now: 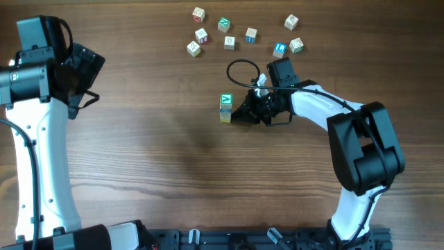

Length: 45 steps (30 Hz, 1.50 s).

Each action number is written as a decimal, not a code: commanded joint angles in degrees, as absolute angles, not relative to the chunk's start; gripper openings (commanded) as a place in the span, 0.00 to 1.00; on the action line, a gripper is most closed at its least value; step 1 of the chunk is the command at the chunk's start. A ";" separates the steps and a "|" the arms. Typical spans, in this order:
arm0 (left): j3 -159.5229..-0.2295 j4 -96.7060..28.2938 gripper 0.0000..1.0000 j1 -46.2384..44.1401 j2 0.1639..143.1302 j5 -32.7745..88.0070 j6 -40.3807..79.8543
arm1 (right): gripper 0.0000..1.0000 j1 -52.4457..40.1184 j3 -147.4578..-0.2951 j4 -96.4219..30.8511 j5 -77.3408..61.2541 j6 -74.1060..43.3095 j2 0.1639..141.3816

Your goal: Form a tower

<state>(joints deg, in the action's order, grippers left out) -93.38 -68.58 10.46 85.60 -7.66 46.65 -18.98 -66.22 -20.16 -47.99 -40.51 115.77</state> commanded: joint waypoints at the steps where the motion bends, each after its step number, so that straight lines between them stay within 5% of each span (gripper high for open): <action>1: -93.80 -68.42 1.00 10.72 84.86 -8.01 46.96 | 0.04 -18.61 -65.98 -20.21 -47.99 -40.69 116.42; 13: -93.82 -68.42 1.00 10.72 84.86 -8.01 46.96 | 0.05 -15.11 -66.65 -21.04 -37.91 -35.14 115.18; 17: -93.80 -68.42 1.00 10.72 84.86 -8.01 46.96 | 0.05 -10.76 -72.99 -38.13 -14.28 -26.83 98.78; 18: -93.82 -68.42 1.00 10.72 84.86 -8.03 46.96 | 0.10 -10.46 -75.75 -43.57 -6.57 -25.50 92.14; 19: -93.80 -68.42 1.00 10.72 84.86 -8.01 46.96 | 0.48 -10.48 -78.06 -47.83 -0.78 -23.92 84.95; 20: -93.80 -68.42 1.00 10.72 84.86 -8.01 46.96 | 1.00 -10.48 -78.94 -50.02 2.00 -23.77 78.87; 23: -93.82 -68.42 1.00 10.72 84.86 -8.01 46.96 | 1.00 -10.48 -78.91 -50.24 3.44 -24.03 60.99; 27: -93.80 -68.42 1.00 10.72 84.86 -8.01 46.96 | 1.00 -10.48 -78.85 -54.92 9.08 -9.85 42.68; 33: -93.80 -68.42 1.00 10.72 84.86 -8.03 46.96 | 1.00 -10.48 -70.11 -61.56 18.22 -10.48 18.28; 37: -93.80 -68.42 1.00 10.72 84.86 -8.03 46.96 | 1.00 -6.83 -49.98 -38.50 17.10 -8.80 6.20; 41: -93.80 -68.42 1.00 10.72 84.86 -8.01 46.96 | 1.00 4.08 -25.54 -5.74 -2.44 -9.13 1.54; 45: -93.80 -68.42 1.00 10.72 84.86 -8.01 46.96 | 1.00 7.42 -9.30 10.92 -4.32 -12.21 0.23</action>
<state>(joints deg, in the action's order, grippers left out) -93.38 -68.60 10.46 85.49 -7.66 46.65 6.74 -15.84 5.23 -1.10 -10.39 2.26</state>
